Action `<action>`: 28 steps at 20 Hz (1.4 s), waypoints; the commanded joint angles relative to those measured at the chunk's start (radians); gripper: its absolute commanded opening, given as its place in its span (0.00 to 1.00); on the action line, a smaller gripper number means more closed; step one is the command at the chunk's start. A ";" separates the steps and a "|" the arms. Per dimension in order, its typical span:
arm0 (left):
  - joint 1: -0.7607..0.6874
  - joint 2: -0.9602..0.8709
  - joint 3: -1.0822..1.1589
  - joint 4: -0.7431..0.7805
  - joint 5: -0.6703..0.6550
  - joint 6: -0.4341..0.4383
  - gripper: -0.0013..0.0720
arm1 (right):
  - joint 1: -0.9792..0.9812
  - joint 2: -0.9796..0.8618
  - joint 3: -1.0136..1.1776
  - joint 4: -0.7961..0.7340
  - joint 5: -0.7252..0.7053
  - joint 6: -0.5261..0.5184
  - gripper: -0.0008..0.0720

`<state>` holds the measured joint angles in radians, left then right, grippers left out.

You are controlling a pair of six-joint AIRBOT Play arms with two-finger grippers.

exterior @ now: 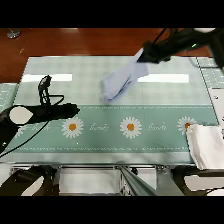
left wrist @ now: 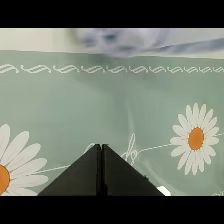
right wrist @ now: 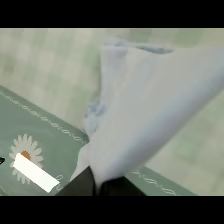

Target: Fold the shirts.

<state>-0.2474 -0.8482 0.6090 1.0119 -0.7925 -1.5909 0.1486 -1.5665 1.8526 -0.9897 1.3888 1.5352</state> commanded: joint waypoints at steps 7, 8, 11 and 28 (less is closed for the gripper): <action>-0.011 -0.001 0.000 0.000 0.000 0.000 0.05 | -0.426 0.236 0.192 -0.290 0.418 0.160 0.04; -0.017 -0.001 0.000 -0.001 0.000 0.000 0.05 | -0.479 0.277 0.146 -0.325 0.452 0.159 0.04; -0.039 -0.001 0.000 0.000 0.001 0.000 0.05 | -0.647 0.452 -0.093 -0.360 0.467 0.166 0.04; -0.003 -0.009 0.059 0.026 0.050 0.094 0.05 | -1.181 0.813 -0.771 -0.486 0.232 0.191 0.83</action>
<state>-0.2794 -0.8513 0.6285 1.0172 -0.7223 -1.5318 -1.0195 -0.6659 0.9867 -1.7103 1.7397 1.7329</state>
